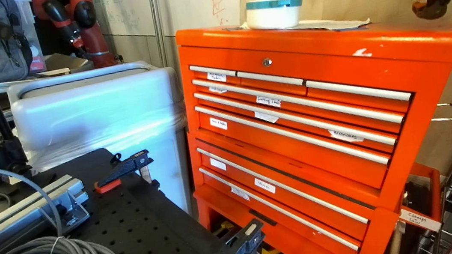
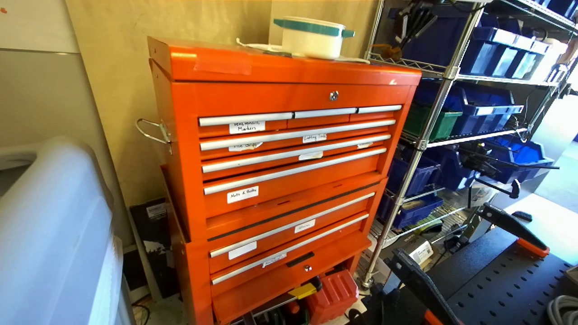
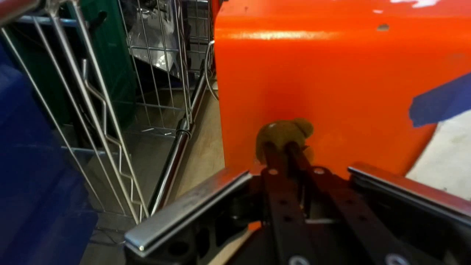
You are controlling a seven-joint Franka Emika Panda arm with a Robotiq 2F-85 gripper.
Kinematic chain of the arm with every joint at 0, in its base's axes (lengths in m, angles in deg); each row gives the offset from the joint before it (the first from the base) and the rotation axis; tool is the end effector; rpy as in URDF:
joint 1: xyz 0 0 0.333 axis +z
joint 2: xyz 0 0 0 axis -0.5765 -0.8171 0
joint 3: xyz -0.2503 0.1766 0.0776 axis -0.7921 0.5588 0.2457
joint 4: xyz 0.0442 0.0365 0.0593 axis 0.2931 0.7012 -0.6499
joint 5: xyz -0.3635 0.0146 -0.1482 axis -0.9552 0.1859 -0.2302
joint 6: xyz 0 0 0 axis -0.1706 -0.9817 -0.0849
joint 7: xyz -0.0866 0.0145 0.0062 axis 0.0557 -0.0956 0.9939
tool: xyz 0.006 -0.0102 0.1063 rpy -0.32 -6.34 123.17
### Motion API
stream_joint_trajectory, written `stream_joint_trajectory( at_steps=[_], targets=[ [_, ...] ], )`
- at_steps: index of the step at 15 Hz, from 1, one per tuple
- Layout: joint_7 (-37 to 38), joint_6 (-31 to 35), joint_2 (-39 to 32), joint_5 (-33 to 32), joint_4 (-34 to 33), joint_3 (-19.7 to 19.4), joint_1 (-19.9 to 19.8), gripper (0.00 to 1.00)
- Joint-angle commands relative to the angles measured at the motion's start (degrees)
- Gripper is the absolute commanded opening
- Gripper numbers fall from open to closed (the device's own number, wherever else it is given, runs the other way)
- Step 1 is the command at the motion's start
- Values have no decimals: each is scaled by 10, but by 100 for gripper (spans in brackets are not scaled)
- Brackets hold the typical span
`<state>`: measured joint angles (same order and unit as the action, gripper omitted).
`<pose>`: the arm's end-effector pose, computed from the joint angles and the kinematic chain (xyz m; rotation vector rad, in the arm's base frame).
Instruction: Remove the brown plush toy from the white pot
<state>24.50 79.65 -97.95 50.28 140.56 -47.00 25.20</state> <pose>0.6582 -0.1709 0.3773 2.9300 0.1518 0.6472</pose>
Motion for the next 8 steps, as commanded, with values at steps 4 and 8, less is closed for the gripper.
stream_joint_trajectory(
  at_steps=[4, 8],
  targets=[
    [3, -14, 1, -32, -7, 10, -9, 43],
    [-67, -99, 53, 1, -13, 44, -29, 71]
  ],
)
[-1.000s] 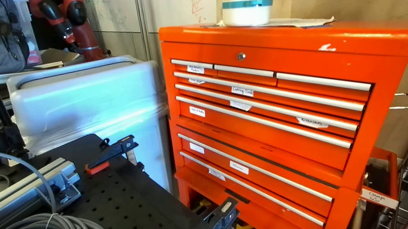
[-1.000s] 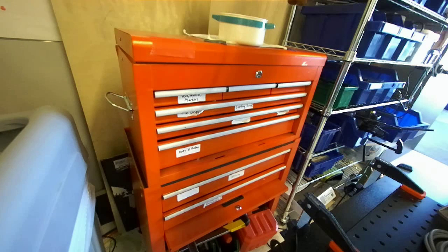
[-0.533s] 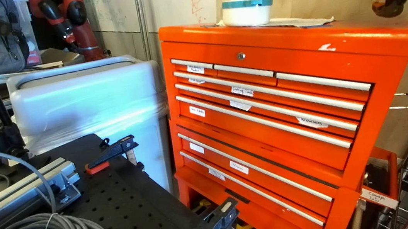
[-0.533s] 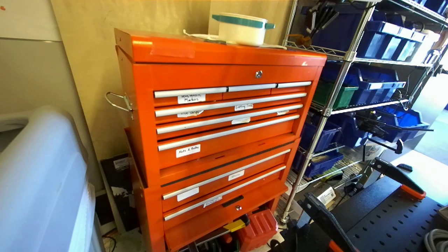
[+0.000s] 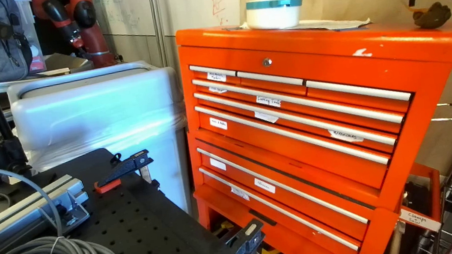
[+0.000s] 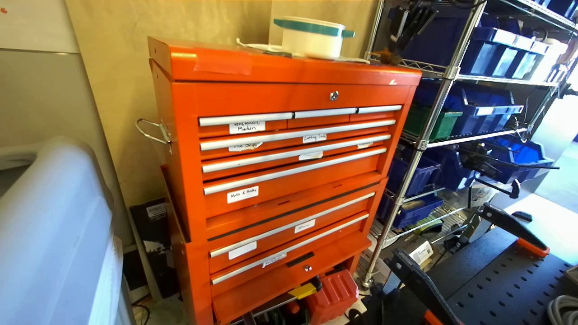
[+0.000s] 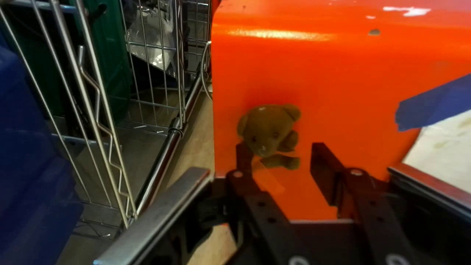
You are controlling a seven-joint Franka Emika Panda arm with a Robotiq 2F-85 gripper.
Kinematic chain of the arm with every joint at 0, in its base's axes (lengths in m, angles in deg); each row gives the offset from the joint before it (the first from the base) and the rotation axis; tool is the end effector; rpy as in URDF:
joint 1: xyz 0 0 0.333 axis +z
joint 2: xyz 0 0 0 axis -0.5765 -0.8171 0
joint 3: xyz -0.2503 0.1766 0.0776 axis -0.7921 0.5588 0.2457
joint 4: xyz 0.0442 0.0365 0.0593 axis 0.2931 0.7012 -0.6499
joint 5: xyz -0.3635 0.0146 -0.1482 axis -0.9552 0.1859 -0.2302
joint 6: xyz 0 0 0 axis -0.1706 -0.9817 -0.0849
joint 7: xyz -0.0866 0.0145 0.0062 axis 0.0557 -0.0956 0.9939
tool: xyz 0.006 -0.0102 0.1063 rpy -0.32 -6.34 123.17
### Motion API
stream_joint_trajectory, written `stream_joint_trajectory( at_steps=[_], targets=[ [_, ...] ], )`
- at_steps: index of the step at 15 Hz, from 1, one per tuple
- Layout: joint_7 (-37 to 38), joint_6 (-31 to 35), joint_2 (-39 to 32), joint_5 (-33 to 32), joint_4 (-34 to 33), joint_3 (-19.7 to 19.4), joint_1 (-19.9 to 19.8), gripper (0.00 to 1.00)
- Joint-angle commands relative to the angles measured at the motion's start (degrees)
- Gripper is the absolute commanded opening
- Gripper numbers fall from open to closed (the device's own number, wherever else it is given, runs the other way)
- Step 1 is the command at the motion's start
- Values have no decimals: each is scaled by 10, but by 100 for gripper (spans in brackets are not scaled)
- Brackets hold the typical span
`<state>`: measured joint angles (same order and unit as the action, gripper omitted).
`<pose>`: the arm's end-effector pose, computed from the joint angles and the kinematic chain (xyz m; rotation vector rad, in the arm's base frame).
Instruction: Remove the brown plush toy from the white pot
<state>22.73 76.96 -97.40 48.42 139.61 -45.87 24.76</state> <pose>0.6605 -0.1632 0.3856 2.9224 0.2469 0.6070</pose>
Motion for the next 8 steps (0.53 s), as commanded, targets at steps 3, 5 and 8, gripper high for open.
stream_joint_trajectory(
  at_steps=[3, 5, 8],
  targets=[
    [-39, -207, 106, 73, 4, 33, -26, 93],
    [-34, -178, 81, 59, -13, 19, -9, 83],
    [-35, -203, 103, 68, -3, 16, -8, 93]
  ],
)
